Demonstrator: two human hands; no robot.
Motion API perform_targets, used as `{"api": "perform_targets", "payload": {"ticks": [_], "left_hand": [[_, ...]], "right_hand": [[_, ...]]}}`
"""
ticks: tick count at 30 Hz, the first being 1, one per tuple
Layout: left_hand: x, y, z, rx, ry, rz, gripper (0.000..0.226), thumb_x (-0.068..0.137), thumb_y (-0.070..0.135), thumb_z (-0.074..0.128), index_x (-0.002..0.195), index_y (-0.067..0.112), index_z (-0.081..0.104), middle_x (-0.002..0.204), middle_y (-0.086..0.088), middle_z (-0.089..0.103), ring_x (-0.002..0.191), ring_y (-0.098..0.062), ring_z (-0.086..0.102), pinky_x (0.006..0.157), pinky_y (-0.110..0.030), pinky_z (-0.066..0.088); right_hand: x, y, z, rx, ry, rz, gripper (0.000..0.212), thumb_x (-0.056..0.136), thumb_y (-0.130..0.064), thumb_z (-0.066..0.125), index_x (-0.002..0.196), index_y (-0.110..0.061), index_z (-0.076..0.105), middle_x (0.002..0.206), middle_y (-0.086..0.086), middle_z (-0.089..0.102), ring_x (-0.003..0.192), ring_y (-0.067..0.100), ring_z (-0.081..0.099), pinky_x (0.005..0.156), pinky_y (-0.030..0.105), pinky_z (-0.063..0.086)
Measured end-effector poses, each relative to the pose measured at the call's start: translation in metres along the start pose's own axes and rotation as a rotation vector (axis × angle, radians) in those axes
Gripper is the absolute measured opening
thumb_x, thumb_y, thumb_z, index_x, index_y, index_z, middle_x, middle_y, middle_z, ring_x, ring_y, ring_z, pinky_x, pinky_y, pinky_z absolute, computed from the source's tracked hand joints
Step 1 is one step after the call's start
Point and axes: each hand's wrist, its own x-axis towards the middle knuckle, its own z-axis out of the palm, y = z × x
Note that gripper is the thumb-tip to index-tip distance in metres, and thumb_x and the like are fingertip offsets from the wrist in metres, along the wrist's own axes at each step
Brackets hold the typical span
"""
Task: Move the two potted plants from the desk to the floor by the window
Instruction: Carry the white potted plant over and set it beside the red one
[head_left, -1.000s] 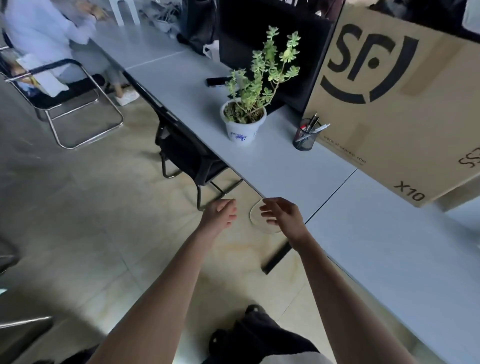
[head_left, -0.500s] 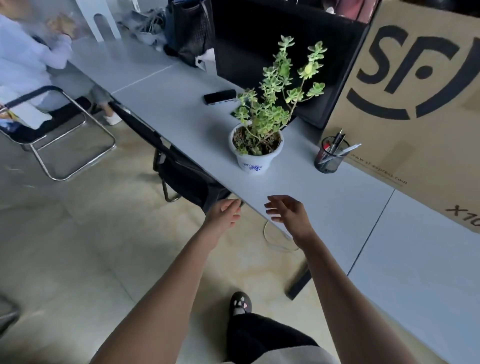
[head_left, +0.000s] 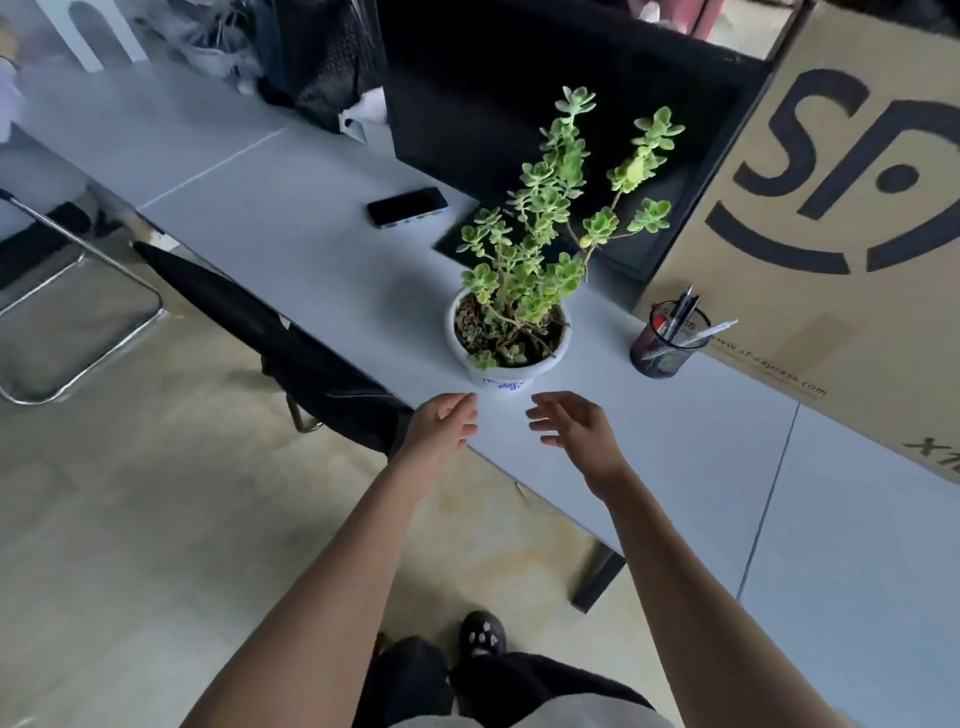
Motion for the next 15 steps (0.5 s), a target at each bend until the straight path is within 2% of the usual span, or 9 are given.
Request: {"api": "perform_targets", "payload": {"ticks": [3,7,15], "left_hand": [[0.019,0.005,-0.006,0.002,-0.045,-0.006,0.019,0.091,0.027,0.053,0.103,0.014,0.06,0.1,-0.009,0.063,0.079,-0.015,0.062,0.071,-0.024,0.048],[0.043,0.009,-0.018,0.074,-0.133,-0.037,0.034,0.091,0.03,0.053,0.115,0.007,0.06,0.102,-0.009,0.064,0.087,-0.02,0.063,0.083,-0.032,0.05],[0.09,0.029,-0.056,0.168,-0.295,-0.017,0.025,0.092,0.03,0.052,0.107,0.013,0.061,0.098,-0.007,0.064,0.085,-0.02,0.063,0.084,-0.036,0.05]], "right_hand": [[0.008,-0.002,0.007,0.001,0.051,0.01,0.02,0.092,-0.024,0.053,0.1,-0.011,0.064,0.092,0.007,0.069,0.084,0.021,0.065,0.08,0.037,0.051],[0.017,-0.005,0.019,0.013,0.138,0.036,0.021,0.092,-0.025,0.053,0.101,-0.01,0.065,0.093,0.008,0.069,0.085,0.022,0.065,0.081,0.039,0.052],[0.023,-0.005,0.049,0.123,0.369,0.104,0.02,0.092,-0.024,0.054,0.101,-0.009,0.064,0.092,0.009,0.068,0.085,0.024,0.065,0.078,0.034,0.05]]}}
